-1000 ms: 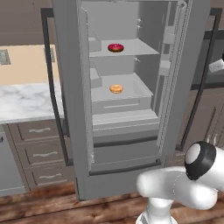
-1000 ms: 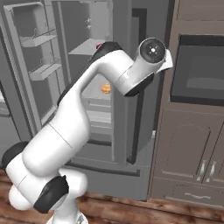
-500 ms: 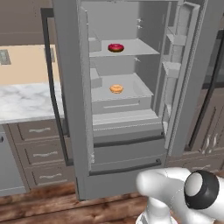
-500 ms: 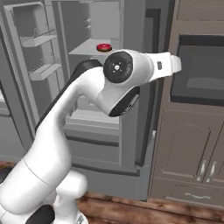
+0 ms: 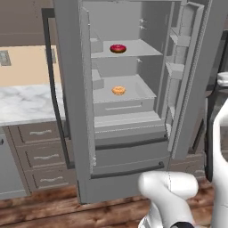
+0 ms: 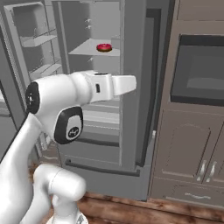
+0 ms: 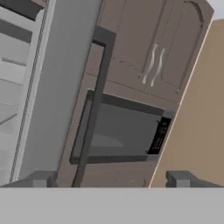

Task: Take the donuts from the fridge and place them on the empty tray on the dining counter.

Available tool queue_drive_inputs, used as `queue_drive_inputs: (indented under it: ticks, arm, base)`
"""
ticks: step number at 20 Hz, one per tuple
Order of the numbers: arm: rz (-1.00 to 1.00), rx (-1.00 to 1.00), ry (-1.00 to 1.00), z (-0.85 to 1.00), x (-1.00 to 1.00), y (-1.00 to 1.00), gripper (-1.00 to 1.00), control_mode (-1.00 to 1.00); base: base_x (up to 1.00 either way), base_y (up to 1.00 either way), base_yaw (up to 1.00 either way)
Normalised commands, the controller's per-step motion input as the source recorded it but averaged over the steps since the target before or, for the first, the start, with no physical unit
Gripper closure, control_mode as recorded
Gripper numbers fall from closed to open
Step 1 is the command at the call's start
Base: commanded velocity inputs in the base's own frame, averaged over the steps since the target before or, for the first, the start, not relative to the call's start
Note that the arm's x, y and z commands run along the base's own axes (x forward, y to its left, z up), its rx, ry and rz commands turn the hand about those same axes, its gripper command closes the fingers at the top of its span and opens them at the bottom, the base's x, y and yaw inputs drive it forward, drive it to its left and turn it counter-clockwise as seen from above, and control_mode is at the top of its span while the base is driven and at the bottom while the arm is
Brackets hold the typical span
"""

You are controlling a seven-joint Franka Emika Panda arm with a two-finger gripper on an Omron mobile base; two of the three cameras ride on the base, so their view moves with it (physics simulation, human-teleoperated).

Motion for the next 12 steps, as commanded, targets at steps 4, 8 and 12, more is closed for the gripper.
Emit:
queue_drive_inputs:
  ticks: [4,8,12]
  arm:
    - [0.18,-0.08,0.04,0.00,-1.00,0.69,-1.00,-1.00]
    - [0.21,-0.05,0.13,0.00,-1.00,0.97,-1.00,-1.00]
    - [0.38,-0.15,0.10,0.00,-0.74,1.00,-1.00,-1.00]
  base:
    - [0.00,0.00,0.00]
    - [0.00,0.00,0.00]
    - [0.00,0.00,0.00]
